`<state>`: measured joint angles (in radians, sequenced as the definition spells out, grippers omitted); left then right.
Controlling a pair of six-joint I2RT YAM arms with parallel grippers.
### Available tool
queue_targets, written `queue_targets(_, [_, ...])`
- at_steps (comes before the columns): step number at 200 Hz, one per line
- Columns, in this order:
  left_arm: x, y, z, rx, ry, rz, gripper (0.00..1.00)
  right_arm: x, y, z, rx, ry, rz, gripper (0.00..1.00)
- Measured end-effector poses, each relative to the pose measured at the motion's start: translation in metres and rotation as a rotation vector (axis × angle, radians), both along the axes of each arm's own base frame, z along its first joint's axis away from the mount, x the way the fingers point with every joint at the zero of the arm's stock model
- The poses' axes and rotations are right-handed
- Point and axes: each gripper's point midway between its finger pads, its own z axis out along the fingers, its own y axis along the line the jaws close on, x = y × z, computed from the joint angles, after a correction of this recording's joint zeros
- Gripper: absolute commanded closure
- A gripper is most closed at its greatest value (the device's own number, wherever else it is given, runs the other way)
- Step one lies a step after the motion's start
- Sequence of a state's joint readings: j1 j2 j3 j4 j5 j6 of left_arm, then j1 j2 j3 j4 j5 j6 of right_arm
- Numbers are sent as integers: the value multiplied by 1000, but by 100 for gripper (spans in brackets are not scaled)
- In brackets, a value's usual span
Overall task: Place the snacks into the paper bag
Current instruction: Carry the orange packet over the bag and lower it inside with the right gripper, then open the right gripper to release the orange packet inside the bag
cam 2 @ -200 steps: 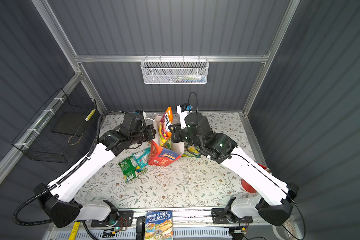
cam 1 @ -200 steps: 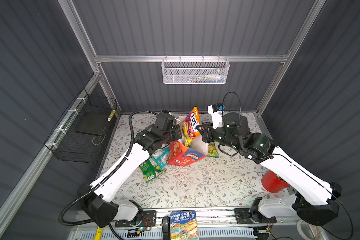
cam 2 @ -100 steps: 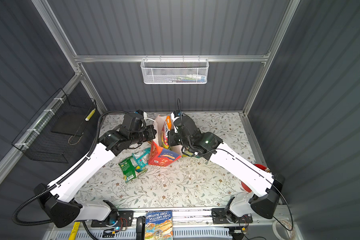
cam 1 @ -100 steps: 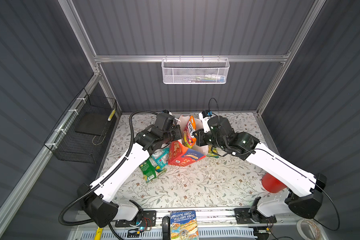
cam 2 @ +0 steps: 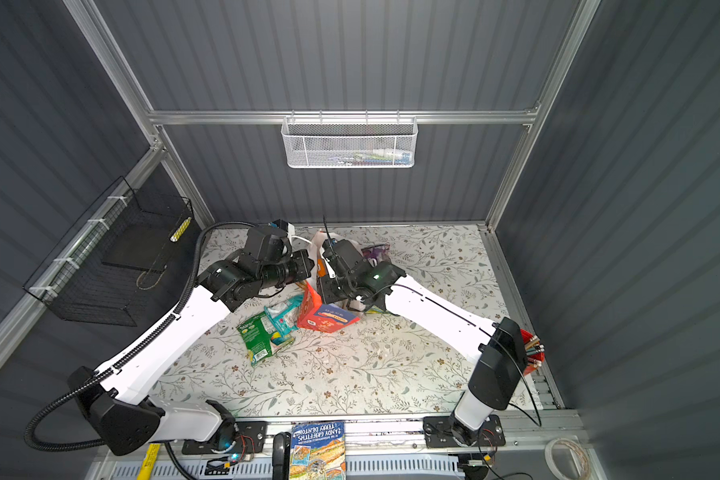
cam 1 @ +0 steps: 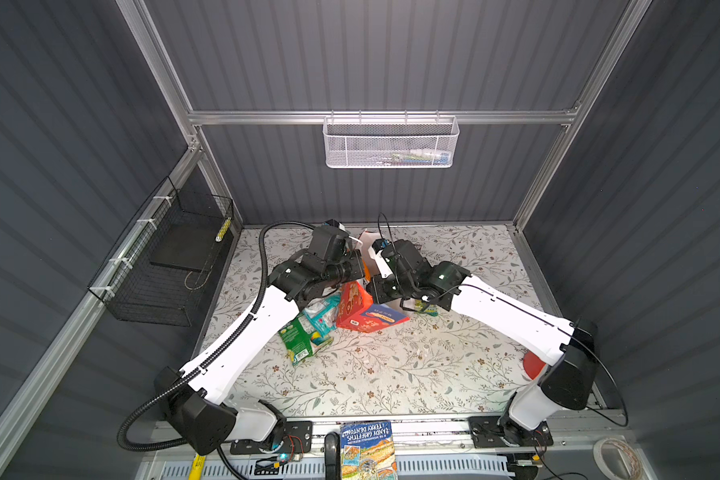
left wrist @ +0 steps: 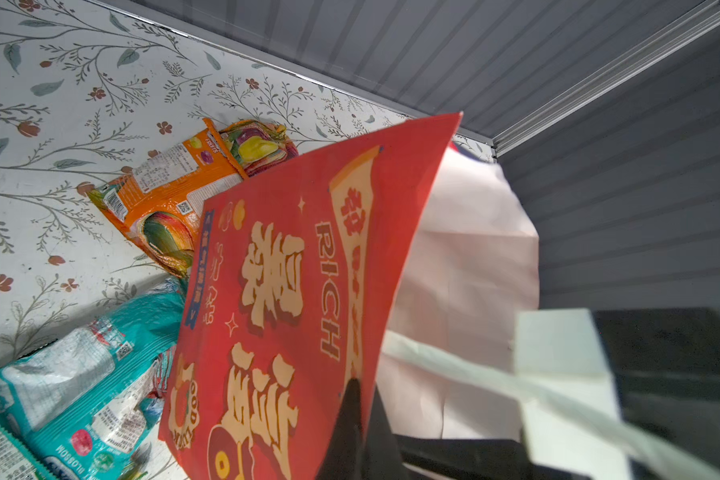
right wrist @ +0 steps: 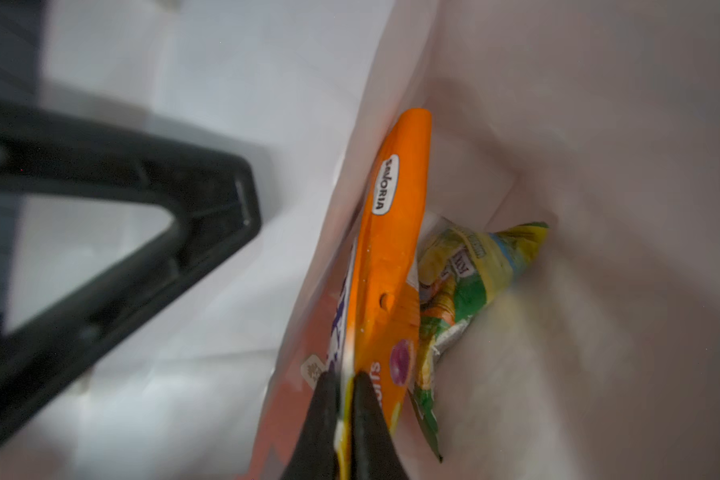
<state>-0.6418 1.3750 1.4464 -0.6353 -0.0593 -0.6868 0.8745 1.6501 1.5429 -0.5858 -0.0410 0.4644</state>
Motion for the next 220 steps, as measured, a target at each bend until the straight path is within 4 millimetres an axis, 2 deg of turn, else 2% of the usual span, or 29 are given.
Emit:
queue_targets(21, [0,0,0,0,0,0,100,3,2,-10,-2,36,13,100])
queue_targets(38, [0,0,0,0,0,0,100,6,3,-16,-2,65,18,84])
queue_targets(61, [0,0,0,2,-1,-1,100,11,1,-17,-7,73,1,73])
queue_targets(84, [0,0,0,1,-1,-5,100,13,-2,-6,-2,43,-6,63])
queue_targets(119, [-2,-3,0,-10,6,-22,100,10,-15,27,25,-28,-26,41])
queue_targets(161, [-10,-26,2,-100,14,-128,100,8,-43,74,39,-141,-92,29])
queue_targets(192, [-11,-34,1,-131,13,-164,100,-6,-58,111,79,-203,-79,11])
queue_targets(210, [-11,-34,1,-132,12,-165,100,-19,-78,141,117,-263,-105,2])
queue_targets(220, [-12,-34,1,-132,13,-166,100,-25,-95,156,127,-310,-135,1])
